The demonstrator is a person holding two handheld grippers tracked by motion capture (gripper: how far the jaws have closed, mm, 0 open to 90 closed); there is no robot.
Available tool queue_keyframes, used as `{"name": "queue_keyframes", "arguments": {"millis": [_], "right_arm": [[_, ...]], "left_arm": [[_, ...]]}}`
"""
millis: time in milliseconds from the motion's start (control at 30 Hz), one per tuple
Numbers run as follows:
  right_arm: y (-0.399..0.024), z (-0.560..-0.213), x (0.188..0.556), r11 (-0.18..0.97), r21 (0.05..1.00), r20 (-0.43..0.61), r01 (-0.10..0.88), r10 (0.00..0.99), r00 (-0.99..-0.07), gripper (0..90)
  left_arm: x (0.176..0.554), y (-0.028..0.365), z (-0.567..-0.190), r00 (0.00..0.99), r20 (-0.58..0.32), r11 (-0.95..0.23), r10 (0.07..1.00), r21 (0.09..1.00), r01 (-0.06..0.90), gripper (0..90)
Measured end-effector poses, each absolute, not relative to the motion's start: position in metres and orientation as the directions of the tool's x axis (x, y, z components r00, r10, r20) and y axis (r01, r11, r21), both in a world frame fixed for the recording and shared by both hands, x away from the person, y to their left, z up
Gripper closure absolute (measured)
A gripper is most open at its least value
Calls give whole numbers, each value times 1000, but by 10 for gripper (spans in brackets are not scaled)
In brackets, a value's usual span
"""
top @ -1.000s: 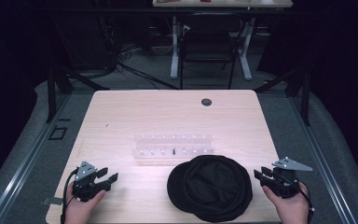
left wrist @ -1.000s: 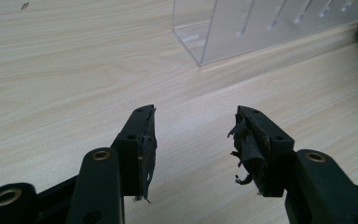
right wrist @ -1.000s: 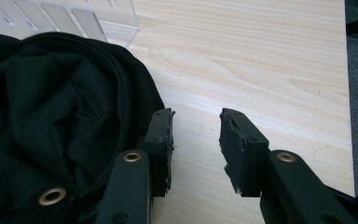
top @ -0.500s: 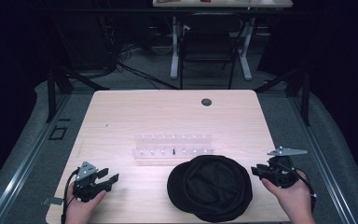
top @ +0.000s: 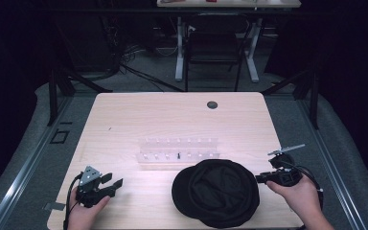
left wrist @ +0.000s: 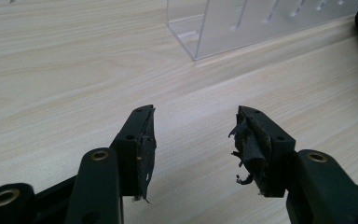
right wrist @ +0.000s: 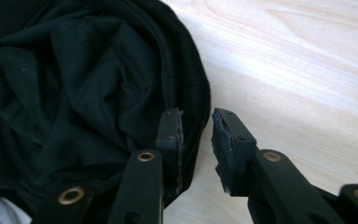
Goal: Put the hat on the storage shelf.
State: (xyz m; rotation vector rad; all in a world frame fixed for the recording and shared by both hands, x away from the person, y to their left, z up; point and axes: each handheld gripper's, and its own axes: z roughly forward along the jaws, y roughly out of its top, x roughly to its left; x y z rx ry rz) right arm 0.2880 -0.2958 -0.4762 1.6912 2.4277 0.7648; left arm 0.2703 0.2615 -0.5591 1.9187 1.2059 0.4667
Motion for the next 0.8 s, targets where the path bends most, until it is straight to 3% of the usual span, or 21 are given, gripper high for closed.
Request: {"name": "queue_keyframes", "arguments": {"millis": [800], "right_arm": [[-297,-487,294,152,336,270,929,930,-250,718]], "left_arm": [[270,260,-560,480,-102,-226,871,785,577,474]]}}
